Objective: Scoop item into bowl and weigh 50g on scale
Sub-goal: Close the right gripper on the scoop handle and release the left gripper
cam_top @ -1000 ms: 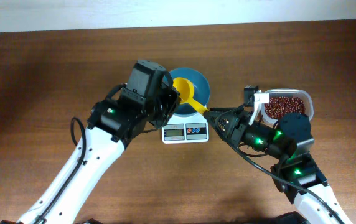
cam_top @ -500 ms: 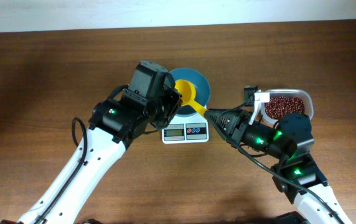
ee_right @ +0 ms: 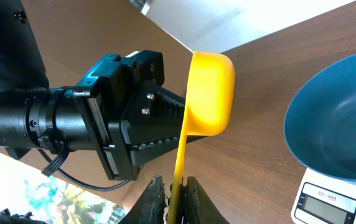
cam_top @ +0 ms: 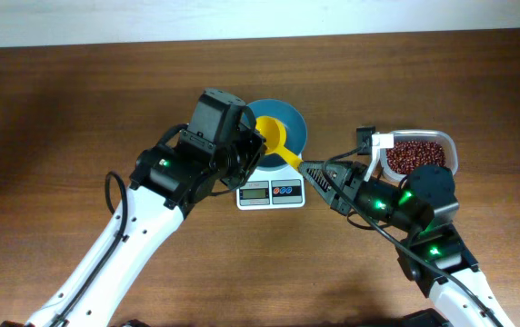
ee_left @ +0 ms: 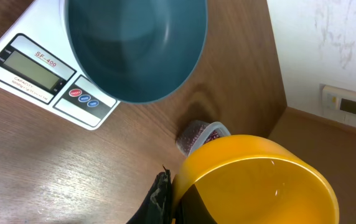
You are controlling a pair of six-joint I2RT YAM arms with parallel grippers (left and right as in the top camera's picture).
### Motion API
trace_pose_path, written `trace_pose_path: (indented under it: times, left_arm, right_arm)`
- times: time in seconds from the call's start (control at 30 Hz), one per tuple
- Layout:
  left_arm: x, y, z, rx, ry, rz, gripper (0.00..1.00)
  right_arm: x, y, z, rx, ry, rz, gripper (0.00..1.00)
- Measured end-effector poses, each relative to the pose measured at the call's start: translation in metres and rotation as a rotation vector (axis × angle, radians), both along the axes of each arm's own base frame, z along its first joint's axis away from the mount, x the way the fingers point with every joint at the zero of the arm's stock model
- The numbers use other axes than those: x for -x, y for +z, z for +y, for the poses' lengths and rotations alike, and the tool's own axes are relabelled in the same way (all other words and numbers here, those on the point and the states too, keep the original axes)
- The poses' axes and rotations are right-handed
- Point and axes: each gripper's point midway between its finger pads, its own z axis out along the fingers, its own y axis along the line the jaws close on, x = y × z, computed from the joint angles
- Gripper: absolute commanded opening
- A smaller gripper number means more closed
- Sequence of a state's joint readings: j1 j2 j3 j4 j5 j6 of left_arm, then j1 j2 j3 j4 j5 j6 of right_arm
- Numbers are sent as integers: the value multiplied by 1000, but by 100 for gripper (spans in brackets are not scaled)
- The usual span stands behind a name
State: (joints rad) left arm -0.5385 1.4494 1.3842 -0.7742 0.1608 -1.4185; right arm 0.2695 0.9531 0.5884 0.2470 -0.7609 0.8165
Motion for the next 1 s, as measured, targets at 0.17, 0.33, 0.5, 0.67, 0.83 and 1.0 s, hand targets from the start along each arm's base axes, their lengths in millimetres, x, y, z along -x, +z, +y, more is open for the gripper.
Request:
trace_pose_path:
  times: [0.17, 0.33, 0.5, 0.67, 0.83, 1.0]
  left_arm:
    - [1, 0, -1, -9, 0, -6, 0]
    - [1, 0, -1, -12, 1, -8, 0]
    - [0, 0, -1, -13, 3, -10, 1]
    - [1, 0, -1, -8, 10, -4, 22]
    - [3, 0, -4, -11, 0, -1, 0]
    - [1, 1, -2, -8, 16, -5, 0]
  right_arm:
    - [0, 0, 0, -12, -3, 23, 9]
    - [-1, -2, -1, -14, -9, 35, 4]
    - [-2, -2, -1, -17, -16, 44, 4]
    - [-2, -2, -1, -18, -15, 43, 4]
    - [-1, -2, -1, -22, -15, 49, 4]
    - [-1, -3, -1, -21, -15, 53, 4]
